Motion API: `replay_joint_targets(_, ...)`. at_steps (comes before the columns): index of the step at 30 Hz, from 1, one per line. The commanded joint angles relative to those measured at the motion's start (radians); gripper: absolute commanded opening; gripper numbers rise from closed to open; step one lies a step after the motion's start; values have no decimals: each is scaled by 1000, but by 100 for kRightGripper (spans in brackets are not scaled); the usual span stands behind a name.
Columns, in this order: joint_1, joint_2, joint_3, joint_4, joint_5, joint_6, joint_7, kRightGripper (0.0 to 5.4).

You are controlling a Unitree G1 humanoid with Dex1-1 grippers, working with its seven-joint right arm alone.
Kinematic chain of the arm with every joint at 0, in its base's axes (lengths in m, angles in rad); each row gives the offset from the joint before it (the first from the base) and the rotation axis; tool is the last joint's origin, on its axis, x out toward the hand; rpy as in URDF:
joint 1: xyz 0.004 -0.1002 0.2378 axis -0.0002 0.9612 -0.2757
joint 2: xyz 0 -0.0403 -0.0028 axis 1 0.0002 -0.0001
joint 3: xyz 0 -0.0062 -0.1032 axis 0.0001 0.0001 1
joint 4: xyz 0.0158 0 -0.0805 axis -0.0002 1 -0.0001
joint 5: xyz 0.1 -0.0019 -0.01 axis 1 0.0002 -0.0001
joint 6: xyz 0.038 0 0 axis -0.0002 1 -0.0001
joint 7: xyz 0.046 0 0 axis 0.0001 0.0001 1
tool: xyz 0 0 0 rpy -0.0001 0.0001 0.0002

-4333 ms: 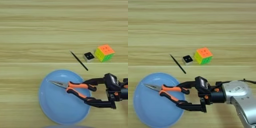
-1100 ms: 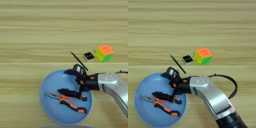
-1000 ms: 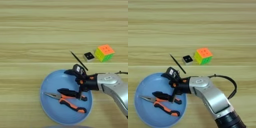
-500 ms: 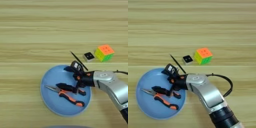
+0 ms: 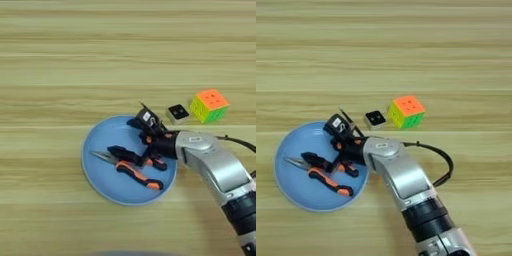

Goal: Move the objects on the table

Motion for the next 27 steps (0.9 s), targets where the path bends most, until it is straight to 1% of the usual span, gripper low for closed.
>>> replay_joint_targets(1,-100,31,-24,25,-20,-55,-46,538)
replay_joint_targets(14,-197,112,-38,165,-51,-142,-87,538)
replay_joint_targets(24,-246,198,-24,250,-82,-199,-112,538)
replay_joint_targets(27,-276,228,-28,306,-91,-221,-130,538)
